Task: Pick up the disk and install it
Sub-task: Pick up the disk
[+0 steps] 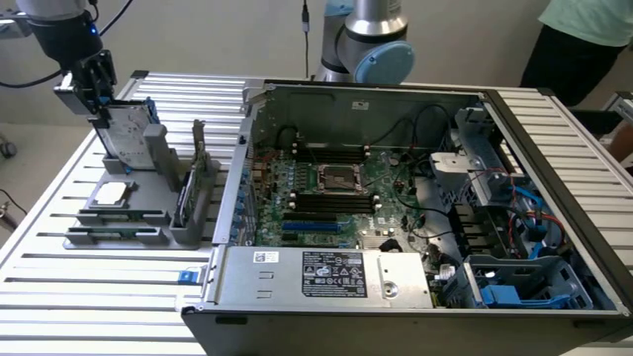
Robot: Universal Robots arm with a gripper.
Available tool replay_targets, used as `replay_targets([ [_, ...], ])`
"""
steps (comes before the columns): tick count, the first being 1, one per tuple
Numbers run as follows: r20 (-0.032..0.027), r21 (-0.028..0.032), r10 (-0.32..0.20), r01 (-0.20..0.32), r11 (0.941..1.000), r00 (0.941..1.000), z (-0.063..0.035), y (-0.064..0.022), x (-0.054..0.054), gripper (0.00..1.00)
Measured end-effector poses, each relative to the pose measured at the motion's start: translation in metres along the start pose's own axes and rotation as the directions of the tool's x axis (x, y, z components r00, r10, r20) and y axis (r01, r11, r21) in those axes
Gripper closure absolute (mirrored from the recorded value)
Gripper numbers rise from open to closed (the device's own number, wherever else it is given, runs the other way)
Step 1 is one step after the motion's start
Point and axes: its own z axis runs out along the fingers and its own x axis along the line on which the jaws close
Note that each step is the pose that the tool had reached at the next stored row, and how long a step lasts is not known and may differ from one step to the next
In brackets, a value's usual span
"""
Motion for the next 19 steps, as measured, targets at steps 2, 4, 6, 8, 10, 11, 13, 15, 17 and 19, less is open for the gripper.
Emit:
replay_targets([
  [2, 0.0000, 0.0004, 0.004, -0.004, 1.0000, 1.0000, 0.0000, 0.0000, 0.0000, 0.49],
  [4, -0.0002, 0.0006, 0.007, -0.007, 1.0000, 1.0000, 0.0000, 0.0000, 0.0000, 0.49],
  [6, -0.0007, 0.0011, 0.011, -0.011, 0.9999, 0.9999, 0.0000, 0.0000, 0.0000, 0.49],
  [8, -0.0017, 0.0013, 0.014, -0.014, 0.9999, 0.9999, 0.0000, 0.0000, 0.0000, 0.49],
  [10, -0.0035, 0.0013, 0.016, -0.016, 0.9999, 0.9999, 0.0000, 0.0001, 0.0000, 0.51],
  [11, -0.0048, 0.0013, 0.017, -0.017, 0.9999, 0.9998, 0.0002, 0.0001, 0.0000, 0.59],
  [13, -0.0083, 0.0013, 0.019, -0.019, 0.9998, 0.9998, 0.0004, 0.0000, 0.0000, 0.59],
  [15, -0.0114, 0.0013, 0.021, -0.021, 0.9998, 0.9997, 0.0005, 0.0001, 0.0000, 0.59],
  [17, -0.0141, 0.0011, 0.023, -0.023, 0.9997, 0.9996, 0.0005, 0.0001, 0.0000, 0.67],
  [19, -0.0152, 0.0011, 0.025, -0.025, 0.9997, 0.9996, 0.0006, 0.0001, 0.0000, 0.67],
])
